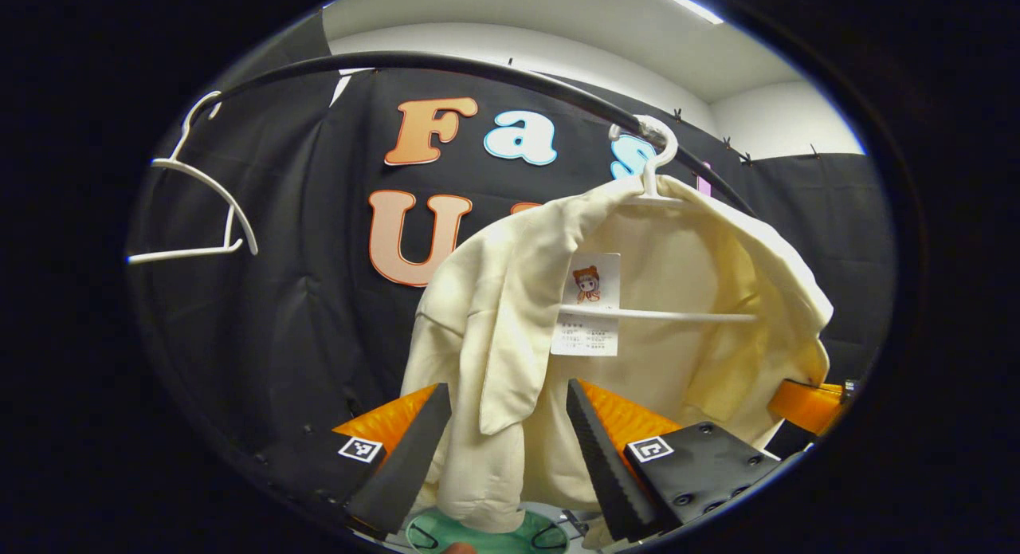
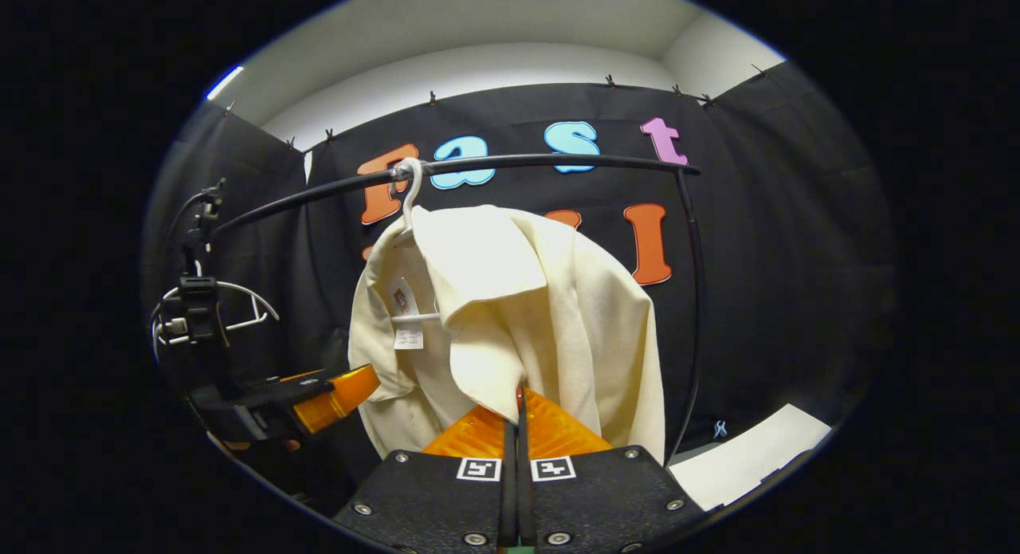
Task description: Grasp the clothes on the hanger with both hands and then place them into the laundry hamper below.
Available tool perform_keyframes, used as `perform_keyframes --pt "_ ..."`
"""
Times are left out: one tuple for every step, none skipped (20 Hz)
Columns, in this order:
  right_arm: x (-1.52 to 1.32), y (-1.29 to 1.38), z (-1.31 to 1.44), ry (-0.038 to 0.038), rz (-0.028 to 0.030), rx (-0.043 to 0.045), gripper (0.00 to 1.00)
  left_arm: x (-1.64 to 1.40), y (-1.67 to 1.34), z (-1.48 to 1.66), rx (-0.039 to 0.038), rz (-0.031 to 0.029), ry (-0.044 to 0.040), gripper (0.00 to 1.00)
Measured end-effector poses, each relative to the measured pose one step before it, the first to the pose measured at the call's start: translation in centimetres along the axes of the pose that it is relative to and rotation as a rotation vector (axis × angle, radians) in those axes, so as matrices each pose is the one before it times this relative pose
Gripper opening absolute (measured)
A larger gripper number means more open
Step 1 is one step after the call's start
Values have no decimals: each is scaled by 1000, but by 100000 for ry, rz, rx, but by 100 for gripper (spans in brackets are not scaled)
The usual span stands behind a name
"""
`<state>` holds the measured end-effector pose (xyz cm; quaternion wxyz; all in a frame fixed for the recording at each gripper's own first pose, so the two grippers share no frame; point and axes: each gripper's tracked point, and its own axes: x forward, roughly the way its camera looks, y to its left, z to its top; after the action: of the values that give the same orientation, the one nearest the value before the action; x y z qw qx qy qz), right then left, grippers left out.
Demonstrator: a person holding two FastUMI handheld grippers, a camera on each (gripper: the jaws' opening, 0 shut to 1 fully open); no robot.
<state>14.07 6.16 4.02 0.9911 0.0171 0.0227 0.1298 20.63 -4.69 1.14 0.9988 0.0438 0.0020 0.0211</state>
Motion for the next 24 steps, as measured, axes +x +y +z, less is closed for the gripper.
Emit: perform_keyframes --pt "-172 2 164 -265 324 9 0 1038 -172 -121 2247 406 131 96" --pt "-137 -22 164 -400 182 -103 0 666 -87 -232 2699 797 393 96" --pt "-199 -111 224 -323 -119 -184 0 680 74 -333 2840 1628 588 96" --pt "-446 -82 262 -419 -173 -161 0 590 240 -423 3234 1949 937 96" --pt "-309 -60 215 -568 -141 -97 0 688 145 -339 2710 1743 918 92" --pt "-173 -136 156 -492 -339 -267 0 715 -33 -356 1401 1392 680 96" --pt "-152 -173 234 -443 -327 -185 0 567 110 -267 1584 820 572 96" --pt "-236 -138 141 -445 -399 85 0 621 81 -572 813 538 971 96" --pt "-228 -83 217 -527 -321 327 0 381 5 -461 -379 181 1517 96" --pt "-189 -33 39 -446 -295 310 0 205 -107 -459 -1811 -571 1909 96" --pt "-201 -24 144 -362 2 310 0 172 -289 -513 -3222 -1723 2463 96" --pt "-69 -88 51 -317 51 284 0 -16 -258 -317 -3422 -1899 1501 95" --pt "-41 -92 -57 -189 -423 267 0 73 -19 8 -2075 -901 301 94" --pt "-43 -176 -71 -236 -733 442 0 39 342 114 147 510 -546 85" --pt "238 -108 45 -591 -931 766 0 164 53 -72 252 -505 -53 76" --pt "217 -189 -13 -242 -1376 878 0 -26 -22 6 683 -277 667 63" --pt "212 157 -345 1141 -325 623 0 -207 98 -16 1069 256 1153 52" --pt "55 342 -392 1449 804 81 0 -351 -136 235 852 -681 103 41" --pt "176 119 -308 974 463 -676 0 -365 -14 166 352 -935 -450 33" --pt "56 -218 -213 308 -340 -915 0 -444 191 174 -1025 -794 -696 23" --pt "32 -263 -82 9 -1131 -470 0 -283 110 149 -2197 -1455 -579 17" --pt "223 -47 -1 -87 -441 146 0 -154 277 206 -2415 -1492 -549 17" --pt "124 181 201 292 460 -77 0 -241 635 88 -1720 -119 265 17" --pt "156 20 100 923 205 -723 0 -661 454 -15 -1521 -685 676 17"
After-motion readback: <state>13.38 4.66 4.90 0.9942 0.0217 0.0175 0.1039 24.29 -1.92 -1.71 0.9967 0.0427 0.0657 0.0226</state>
